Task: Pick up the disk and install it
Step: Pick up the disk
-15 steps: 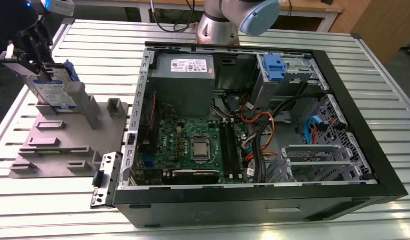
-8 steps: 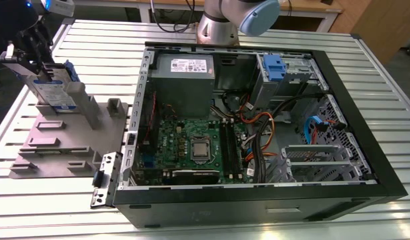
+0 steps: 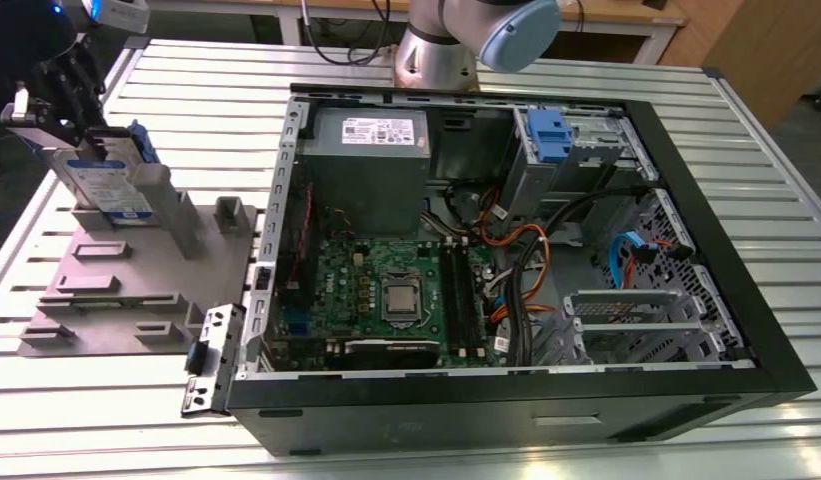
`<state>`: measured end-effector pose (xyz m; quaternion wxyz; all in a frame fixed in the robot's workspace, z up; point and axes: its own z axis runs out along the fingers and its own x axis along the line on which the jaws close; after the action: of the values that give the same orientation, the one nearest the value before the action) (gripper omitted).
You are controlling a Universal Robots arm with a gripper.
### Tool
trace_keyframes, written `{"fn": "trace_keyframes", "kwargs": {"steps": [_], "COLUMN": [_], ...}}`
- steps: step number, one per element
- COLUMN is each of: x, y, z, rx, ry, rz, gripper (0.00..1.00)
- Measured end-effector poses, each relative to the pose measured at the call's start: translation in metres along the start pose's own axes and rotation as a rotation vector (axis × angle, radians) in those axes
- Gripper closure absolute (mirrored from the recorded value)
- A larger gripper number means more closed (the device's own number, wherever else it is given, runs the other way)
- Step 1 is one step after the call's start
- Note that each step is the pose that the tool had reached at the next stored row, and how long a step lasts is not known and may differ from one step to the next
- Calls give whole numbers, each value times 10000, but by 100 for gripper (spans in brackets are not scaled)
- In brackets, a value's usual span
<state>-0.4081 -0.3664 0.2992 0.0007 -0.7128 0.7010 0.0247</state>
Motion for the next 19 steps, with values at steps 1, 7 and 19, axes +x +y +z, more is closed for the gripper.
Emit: {"fn": "trace_keyframes", "kwargs": {"steps": [1, 7, 19], "x": [0, 0, 0], "y": [0, 0, 13], "z": [0, 0, 0], "rx": [0, -1, 0], "ry": [0, 0, 1], "rz": [0, 0, 0], "gripper": [64, 64, 65]}}
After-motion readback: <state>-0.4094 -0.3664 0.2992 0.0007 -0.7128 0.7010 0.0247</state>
